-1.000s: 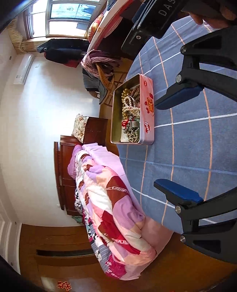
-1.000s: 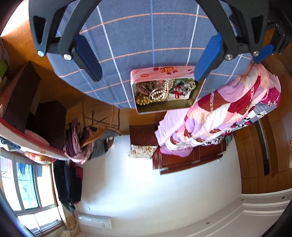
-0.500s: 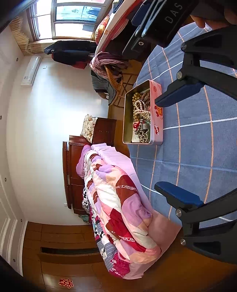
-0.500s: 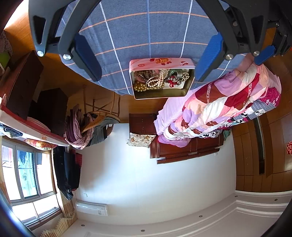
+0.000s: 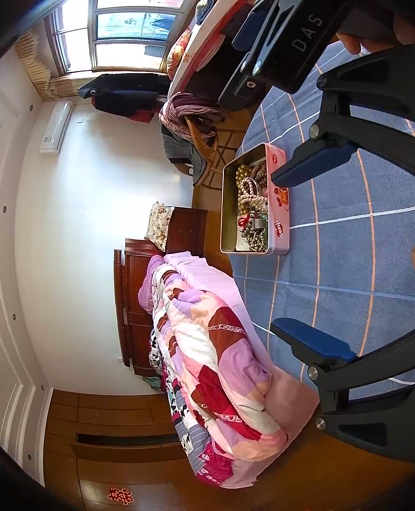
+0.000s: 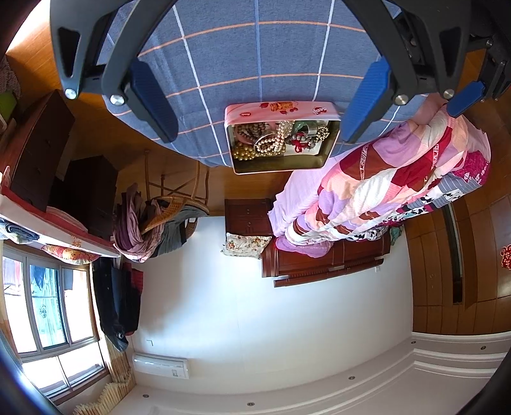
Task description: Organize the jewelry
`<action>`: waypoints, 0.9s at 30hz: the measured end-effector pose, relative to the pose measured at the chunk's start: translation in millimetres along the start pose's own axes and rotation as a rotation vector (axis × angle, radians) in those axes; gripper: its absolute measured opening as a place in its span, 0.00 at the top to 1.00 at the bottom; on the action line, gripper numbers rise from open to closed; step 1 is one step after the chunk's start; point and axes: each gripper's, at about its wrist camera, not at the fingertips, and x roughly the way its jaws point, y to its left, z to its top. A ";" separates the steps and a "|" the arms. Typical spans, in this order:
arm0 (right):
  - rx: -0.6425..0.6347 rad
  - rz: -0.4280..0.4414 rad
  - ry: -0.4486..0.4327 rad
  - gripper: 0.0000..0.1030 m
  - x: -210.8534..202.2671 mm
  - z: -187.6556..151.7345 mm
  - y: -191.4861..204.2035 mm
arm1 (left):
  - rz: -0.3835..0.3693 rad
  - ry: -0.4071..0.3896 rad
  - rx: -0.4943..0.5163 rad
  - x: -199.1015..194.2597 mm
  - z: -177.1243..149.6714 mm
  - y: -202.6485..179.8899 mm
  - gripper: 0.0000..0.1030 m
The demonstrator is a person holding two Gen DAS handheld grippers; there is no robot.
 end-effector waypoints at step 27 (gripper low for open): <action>0.009 -0.007 -0.011 0.00 -6.5 2.7 -0.7 | 0.056 -0.067 0.009 -9.4 7.2 -0.9 0.18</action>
